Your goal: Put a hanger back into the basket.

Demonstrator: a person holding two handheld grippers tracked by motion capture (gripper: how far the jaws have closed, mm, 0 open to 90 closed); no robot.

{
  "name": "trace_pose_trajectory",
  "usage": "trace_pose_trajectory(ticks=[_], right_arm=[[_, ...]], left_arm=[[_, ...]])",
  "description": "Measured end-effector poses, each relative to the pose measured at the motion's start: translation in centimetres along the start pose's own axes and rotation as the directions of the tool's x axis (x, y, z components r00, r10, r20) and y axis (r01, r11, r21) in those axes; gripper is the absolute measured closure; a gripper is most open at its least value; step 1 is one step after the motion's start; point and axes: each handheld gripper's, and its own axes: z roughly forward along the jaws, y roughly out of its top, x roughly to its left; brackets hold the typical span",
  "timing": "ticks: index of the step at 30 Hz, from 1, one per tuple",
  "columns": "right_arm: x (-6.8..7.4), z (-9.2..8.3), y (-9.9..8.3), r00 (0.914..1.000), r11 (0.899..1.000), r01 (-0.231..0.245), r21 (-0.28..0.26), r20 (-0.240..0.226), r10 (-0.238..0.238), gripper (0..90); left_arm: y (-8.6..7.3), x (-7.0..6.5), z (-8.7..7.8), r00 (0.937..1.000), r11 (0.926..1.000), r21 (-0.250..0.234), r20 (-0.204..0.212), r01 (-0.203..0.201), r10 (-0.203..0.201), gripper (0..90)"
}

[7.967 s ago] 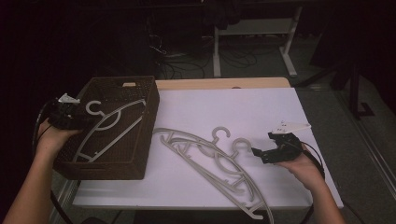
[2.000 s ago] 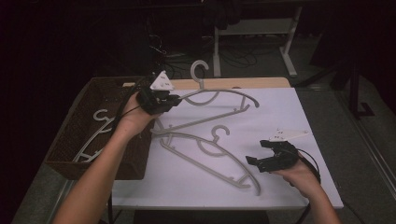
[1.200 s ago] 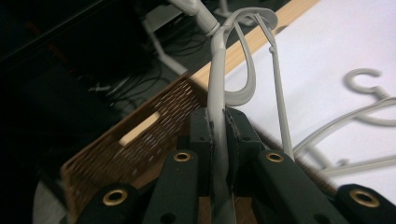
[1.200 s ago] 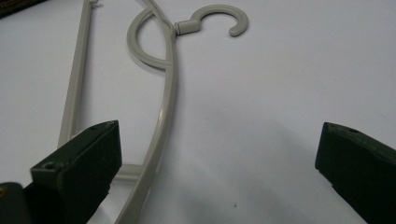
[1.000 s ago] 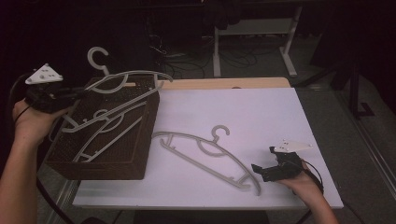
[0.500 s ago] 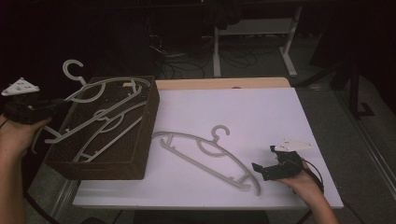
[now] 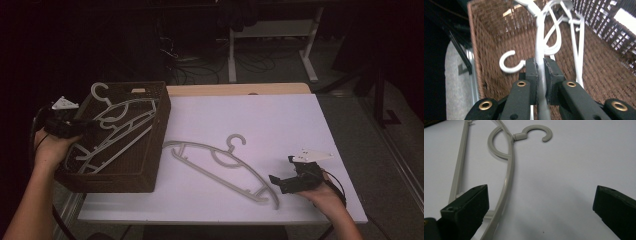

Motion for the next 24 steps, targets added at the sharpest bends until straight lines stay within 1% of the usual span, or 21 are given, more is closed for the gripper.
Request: trace_pose_trajectory(ticks=[2,3,4,5,6,8,11,14,16,17,18,20,21,23,24], right_arm=[[0.0,0.0,0.0,1.0,1.0,0.001,-0.001,0.001,-0.001,0.3],[0.0,0.0,0.1,1.0,1.0,0.001,-0.002,0.001,-0.001,0.3],[0.0,0.0,0.1,1.0,1.0,0.002,-0.003,0.001,-0.002,0.3],[0.0,0.0,0.1,1.0,1.0,0.002,-0.003,0.001,-0.002,0.3],[0.0,0.0,0.1,1.0,1.0,0.002,-0.003,0.002,-0.002,0.3],[0.0,0.0,0.1,1.0,1.0,0.003,-0.003,0.002,-0.003,0.3],[0.0,0.0,0.1,1.0,1.0,0.004,-0.006,0.002,-0.004,0.3],[0.0,-0.1,0.2,1.0,1.0,0.004,-0.007,0.002,-0.003,0.3],[0.0,-0.1,0.2,1.0,1.0,0.004,-0.009,0.002,-0.004,0.3],[0.0,-0.1,0.2,1.0,1.0,0.005,-0.01,0.003,-0.005,0.3],[0.0,-0.2,0.2,1.0,1.0,0.005,-0.011,0.003,-0.005,0.3],[0.0,-0.2,0.2,1.0,1.0,0.006,-0.012,0.003,-0.006,0.3],[0.0,-0.2,0.2,1.0,1.0,0.006,-0.012,0.003,-0.006,0.3],[0.0,-0.2,0.2,1.0,1.0,0.007,-0.012,0.002,-0.007,0.3],[0.0,-0.2,0.2,1.0,1.0,0.005,-0.012,0.002,-0.005,0.3]], left_arm=[[-0.3,0.0,0.2,1.0,0.9998,0.019,0.008,0.002,-0.002,82.0],[-0.4,0.1,0.2,0.9998,0.9996,0.027,0.019,0.006,-0.007,81.6],[-0.5,0.1,0.3,0.9996,0.9992,0.039,0.027,0.003,-0.004,80.7],[-0.6,0.0,0.3,0.9991,0.9993,0.036,0.042,-0.006,0.005,79.2],[-0.6,-0.1,0.3,0.9991,0.9995,0.03,0.041,-0.012,0.011,75.9],[-0.4,-0.2,0.2,0.9991,0.9995,0.024,0.038,-0.019,0.018,66.1],[-0.1,-0.3,-0.1,0.9986,0.9999,-0.001,0.051,-0.016,0.016,58.9],[0.3,-0.7,-0.3,0.9955,0.999,-0.045,0.094,-0.002,0.006,51.0],[0.7,-1.1,-0.5,0.9904,0.9972,-0.075,0.138,0.003,0.008,45.4],[0.9,-1.4,-0.5,0.9853,0.9954,-0.095,0.17,0.008,0.008,43.1],[1.0,-1.7,-0.6,0.982,0.9943,-0.106,0.188,0.009,0.011,40.2],[1.5,-2.4,-0.7,0.9723,0.9887,-0.15,0.231,0.004,0.031,35.6],[1.7,-2.8,-0.7,0.9664,0.9867,-0.162,0.255,0.009,0.034,33.8],[2.1,-3.4,-0.7,0.9574,0.9823,-0.187,0.286,0.014,0.04,31.1],[2.3,-3.8,-0.8,0.9508,0.9805,-0.196,0.307,0.017,0.045,29.8]])
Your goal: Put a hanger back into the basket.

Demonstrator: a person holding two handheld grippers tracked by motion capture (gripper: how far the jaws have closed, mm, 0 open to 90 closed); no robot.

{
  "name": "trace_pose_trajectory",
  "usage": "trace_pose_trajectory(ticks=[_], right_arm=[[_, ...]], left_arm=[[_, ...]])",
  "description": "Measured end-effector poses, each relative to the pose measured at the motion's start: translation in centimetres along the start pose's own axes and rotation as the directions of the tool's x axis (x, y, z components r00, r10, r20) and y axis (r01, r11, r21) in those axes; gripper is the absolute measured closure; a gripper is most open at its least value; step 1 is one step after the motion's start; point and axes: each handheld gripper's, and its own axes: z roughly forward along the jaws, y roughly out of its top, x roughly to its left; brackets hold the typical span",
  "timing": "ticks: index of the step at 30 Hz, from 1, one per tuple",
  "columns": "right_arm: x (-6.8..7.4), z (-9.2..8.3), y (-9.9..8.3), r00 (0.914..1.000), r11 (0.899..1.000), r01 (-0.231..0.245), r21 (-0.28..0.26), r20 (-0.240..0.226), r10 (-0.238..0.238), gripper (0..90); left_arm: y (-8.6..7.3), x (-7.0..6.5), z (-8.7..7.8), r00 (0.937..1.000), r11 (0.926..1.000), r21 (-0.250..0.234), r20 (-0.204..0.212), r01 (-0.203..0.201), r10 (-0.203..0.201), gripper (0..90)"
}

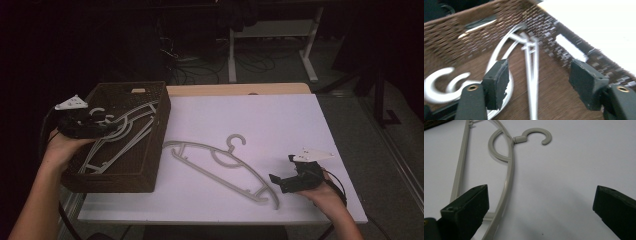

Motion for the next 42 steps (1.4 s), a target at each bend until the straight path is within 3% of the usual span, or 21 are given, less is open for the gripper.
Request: trace_pose_trajectory(ticks=[4,9,16,24,26,31,38,42], right_arm=[[0.0,0.0,0.0,1.0,1.0,-0.001,0.0,-0.001,0.001,0.3],[0.1,-0.1,0.1,1.0,1.0,0.004,0.0,-0.002,-0.004,0.4],[0.4,-0.1,0.6,0.9999,1.0,0.008,0.02,-0.014,-0.008,1.6],[1.5,-0.2,1.6,0.9993,0.999,0.001,0.049,-0.037,0.001,20.1],[1.8,0.0,1.8,0.9988,0.998,0.001,0.06,-0.049,0.002,26.9],[2.7,0.8,2.4,0.9964,0.995,0.016,0.101,-0.085,-0.007,44.6],[3.8,2.3,3.1,0.9927,0.988,0.028,0.152,-0.12,-0.009,70.3],[4.4,3.2,3.3,0.994,0.979,0.035,0.201,-0.109,-0.013,84.1]], left_arm=[[1.0,-1.9,0.9,0.9972,0.9996,-0.024,0.073,-0.015,0.016,25.5],[2.4,-4.6,2.5,0.9885,0.9982,-0.046,0.145,-0.037,0.043,22.5],[3.8,-9.2,5.0,0.9655,0.9941,-0.083,0.245,-0.071,0.089,20.4],[3.9,-14.3,8.3,0.9297,0.9911,-0.092,0.347,-0.096,0.123,17.1],[3.6,-15.6,9.1,0.918,0.9904,-0.086,0.374,-0.108,0.133,16.8],[2.7,-18.0,10.6,0.8979,0.989,-0.06,0.414,-0.136,0.148,15.9],[0.9,-20.0,11.6,0.8866,0.9871,-0.059,0.434,-0.149,0.159,14.4],[-0.5,-20.7,11.8,0.8824,0.9877,-0.064,0.444,-0.142,0.156,13.6]])
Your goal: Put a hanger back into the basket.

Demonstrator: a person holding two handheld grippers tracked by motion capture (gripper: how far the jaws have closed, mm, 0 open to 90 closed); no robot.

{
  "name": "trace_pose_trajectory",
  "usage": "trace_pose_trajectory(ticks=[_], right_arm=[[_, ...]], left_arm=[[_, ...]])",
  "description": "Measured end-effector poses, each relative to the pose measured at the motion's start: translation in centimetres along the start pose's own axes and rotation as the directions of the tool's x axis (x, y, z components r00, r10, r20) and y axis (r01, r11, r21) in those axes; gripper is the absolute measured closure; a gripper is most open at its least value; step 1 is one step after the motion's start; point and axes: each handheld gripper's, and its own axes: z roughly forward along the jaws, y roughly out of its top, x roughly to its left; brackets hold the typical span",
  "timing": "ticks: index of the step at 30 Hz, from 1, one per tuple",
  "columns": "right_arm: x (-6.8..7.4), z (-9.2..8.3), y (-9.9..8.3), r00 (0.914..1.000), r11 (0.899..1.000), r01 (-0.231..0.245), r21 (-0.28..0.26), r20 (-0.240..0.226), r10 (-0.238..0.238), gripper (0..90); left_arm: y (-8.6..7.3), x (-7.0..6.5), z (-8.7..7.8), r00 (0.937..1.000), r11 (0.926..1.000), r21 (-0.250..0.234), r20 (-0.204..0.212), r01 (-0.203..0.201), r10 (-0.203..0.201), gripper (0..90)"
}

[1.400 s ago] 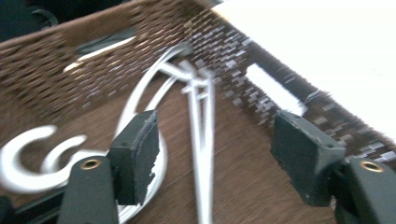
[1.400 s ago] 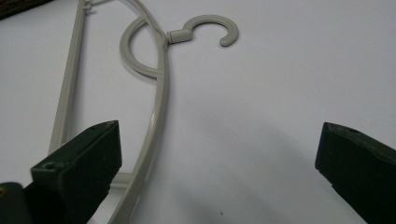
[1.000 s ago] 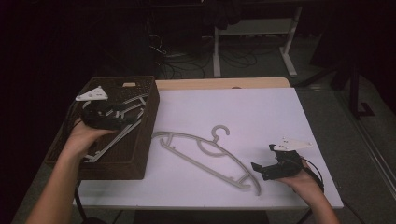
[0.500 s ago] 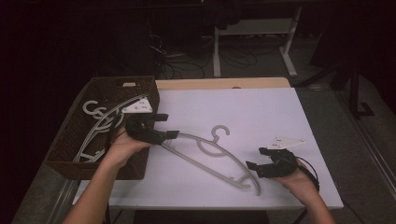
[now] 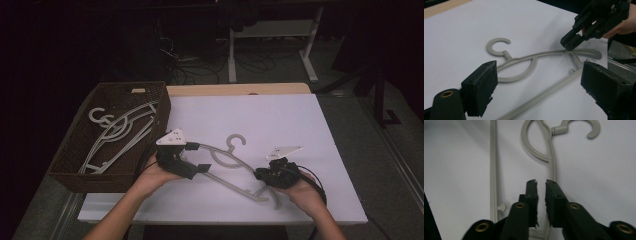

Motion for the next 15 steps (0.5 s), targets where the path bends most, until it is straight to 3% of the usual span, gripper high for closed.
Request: trace_pose_trajectory(ticks=[2,7,11,15], right_arm=[[0.2,0.4,0.1,1.0,1.0,0.0,0.023,0.008,0.0,88.8],[0.6,1.4,0.1,0.9998,0.997,0.004,0.079,0.019,-0.005,89.0],[0.8,2.0,0.1,0.999,0.994,0.007,0.109,0.044,-0.012,89.0],[0.7,2.2,0.2,0.9975,0.991,0.006,0.133,0.069,-0.015,89.1]], left_arm=[[-0.7,-0.3,0.1,1.0,1.0,0.003,0.004,0.007,-0.007,12.8],[-2.7,-0.8,0.4,0.9997,0.9998,0.011,0.015,0.017,-0.017,6.7],[-3.4,-0.8,0.5,0.9995,0.9995,0.014,0.018,0.027,-0.028,0.2],[-3.6,-0.6,0.8,0.9996,0.9996,0.014,0.012,0.025,-0.025,0.0]])
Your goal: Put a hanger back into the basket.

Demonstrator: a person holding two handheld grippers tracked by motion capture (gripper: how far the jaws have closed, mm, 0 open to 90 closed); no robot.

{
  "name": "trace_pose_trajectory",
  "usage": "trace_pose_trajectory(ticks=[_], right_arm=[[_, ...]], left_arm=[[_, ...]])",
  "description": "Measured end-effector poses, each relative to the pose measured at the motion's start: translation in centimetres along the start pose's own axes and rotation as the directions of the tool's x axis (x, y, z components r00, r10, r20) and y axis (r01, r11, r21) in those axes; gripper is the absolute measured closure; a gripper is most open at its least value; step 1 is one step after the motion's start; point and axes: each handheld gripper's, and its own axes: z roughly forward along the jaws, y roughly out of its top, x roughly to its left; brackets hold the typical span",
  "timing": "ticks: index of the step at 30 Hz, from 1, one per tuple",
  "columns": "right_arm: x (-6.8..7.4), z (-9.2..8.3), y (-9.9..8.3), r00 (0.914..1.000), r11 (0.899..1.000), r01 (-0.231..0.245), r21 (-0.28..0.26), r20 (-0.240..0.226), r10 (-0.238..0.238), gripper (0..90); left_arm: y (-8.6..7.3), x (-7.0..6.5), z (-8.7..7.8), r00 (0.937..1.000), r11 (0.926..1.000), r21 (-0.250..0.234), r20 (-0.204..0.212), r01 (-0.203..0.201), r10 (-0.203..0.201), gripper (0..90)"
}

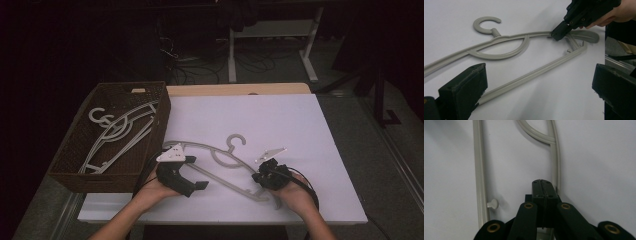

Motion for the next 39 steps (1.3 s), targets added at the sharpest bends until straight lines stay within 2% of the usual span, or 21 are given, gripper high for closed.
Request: trace_pose_trajectory(ticks=[5,8,13,16,21,24,27,30,35,39], right_arm=[[-0.8,0.0,-0.1,0.9993,1.0,-0.004,0.02,0.038,0.003,89.1],[-1.7,-0.1,-0.1,0.9971,1.0,-0.005,0.03,0.076,0.003,89.1],[-4.3,-0.5,0.0,0.989,0.998,-0.044,0.041,0.143,0.037,89.1],[-5.8,-0.5,0.1,0.9838,0.997,-0.072,0.04,0.167,0.064,89.1],[-8.5,-0.4,0.5,0.97,0.994,-0.105,0.04,0.224,0.093,89.1],[-9.3,-0.4,0.6,0.967,0.992,-0.122,0.022,0.228,0.114,89.0],[-9.1,-1.4,0.7,0.9739,0.99,-0.135,-0.043,0.178,0.141,89.0],[-8.2,-2.4,0.8,0.9795,0.99,-0.123,-0.075,0.151,0.134,89.0],[-6.7,-3.5,0.0,0.9866,0.99,-0.105,-0.093,0.115,0.116,89.0],[-6.1,-3.9,-0.8,0.9868,0.991,-0.102,-0.083,0.117,0.112,89.0]], left_arm=[[-0.3,0.5,0.1,0.9998,0.9999,0.008,-0.014,0.013,-0.012,0.0],[-0.4,0.5,0.1,0.9998,0.9998,0.012,-0.015,0.013,-0.013,0.0],[-0.4,0.5,0.3,0.9998,0.9997,0.018,-0.012,0.016,-0.015,0.0],[-0.5,0.5,0.3,0.9999,0.9997,0.021,-0.012,0.013,-0.013,0.0],[-0.5,0.6,0.4,0.9999,0.9996,0.023,-0.008,0.013,-0.012,0.0],[-0.6,0.5,0.5,0.9999,0.9996,0.027,-0.006,0.012,-0.011,0.0],[-0.6,0.5,0.5,1.0,0.9995,0.031,-0.005,0.008,-0.007,0.0],[-0.6,0.6,0.6,1.0,0.9994,0.033,-0.004,0.008,-0.008,0.0],[-0.6,0.6,0.6,0.9999,0.9994,0.033,0.0,0.014,-0.014,0.0],[-0.7,0.7,0.6,0.9999,0.9993,0.034,-0.001,0.015,-0.015,0.0]])
